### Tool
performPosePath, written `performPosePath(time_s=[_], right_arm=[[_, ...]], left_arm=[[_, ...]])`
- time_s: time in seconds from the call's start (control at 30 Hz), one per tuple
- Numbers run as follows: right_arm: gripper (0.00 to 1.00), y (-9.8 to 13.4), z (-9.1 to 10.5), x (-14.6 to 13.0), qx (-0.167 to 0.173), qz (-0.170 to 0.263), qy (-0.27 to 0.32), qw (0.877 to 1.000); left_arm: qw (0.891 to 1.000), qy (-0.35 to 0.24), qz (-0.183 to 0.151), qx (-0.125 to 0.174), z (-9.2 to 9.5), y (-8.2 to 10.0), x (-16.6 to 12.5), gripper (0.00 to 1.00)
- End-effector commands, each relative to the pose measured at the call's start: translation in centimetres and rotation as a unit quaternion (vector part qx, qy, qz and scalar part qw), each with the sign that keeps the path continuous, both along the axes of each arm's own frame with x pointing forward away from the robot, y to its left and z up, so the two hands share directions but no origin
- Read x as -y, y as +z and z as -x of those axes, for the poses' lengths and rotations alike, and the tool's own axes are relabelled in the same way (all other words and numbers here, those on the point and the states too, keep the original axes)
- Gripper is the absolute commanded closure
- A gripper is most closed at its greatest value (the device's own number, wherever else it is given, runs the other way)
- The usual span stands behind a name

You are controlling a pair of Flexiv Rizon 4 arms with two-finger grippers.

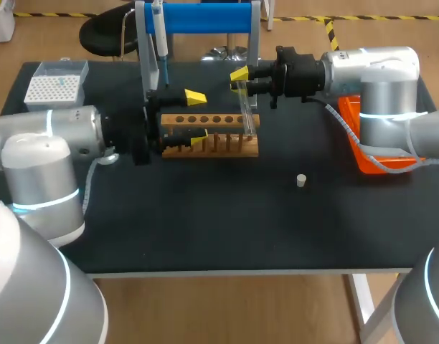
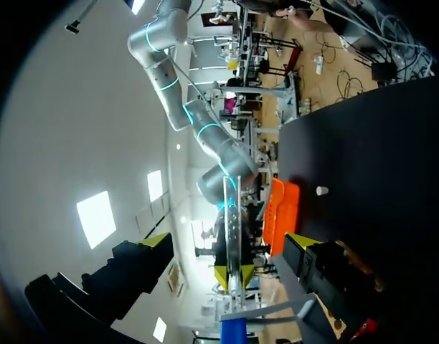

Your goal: Invert the test tube, pick up the pipette, mount the tip to pipette, aspirate from beaker and dispense into the tube, eject the tip, return the pipette, and cap with the stopper.

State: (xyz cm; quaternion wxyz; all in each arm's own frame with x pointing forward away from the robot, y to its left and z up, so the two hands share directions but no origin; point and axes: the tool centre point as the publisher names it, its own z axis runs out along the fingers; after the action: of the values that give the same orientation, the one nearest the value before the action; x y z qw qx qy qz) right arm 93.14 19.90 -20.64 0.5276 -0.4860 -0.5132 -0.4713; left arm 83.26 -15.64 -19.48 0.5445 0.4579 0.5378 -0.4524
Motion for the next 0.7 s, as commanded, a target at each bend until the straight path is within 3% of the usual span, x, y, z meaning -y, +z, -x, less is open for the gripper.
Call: performPosePath(time_s=[0.03,0.23,0.7], right_arm=[[1.0,0.1,0.1,0.0,0.0,0.002,-0.001,1.0],[1.0,0.1,0.1,0.0,0.0,0.002,-0.001,1.0],[1.0,0.1,0.1,0.0,0.0,0.002,-0.001,1.0]], left_arm=[[1.0,-0.01,-0.015,0.0,-0.4,0.3,2.5,0.0],[0.999,-0.038,-0.031,0.007,-0.2,0.3,5.3,0.0],[0.997,-0.072,-0.021,0.008,-1.1,0.0,7.9,0.0]])
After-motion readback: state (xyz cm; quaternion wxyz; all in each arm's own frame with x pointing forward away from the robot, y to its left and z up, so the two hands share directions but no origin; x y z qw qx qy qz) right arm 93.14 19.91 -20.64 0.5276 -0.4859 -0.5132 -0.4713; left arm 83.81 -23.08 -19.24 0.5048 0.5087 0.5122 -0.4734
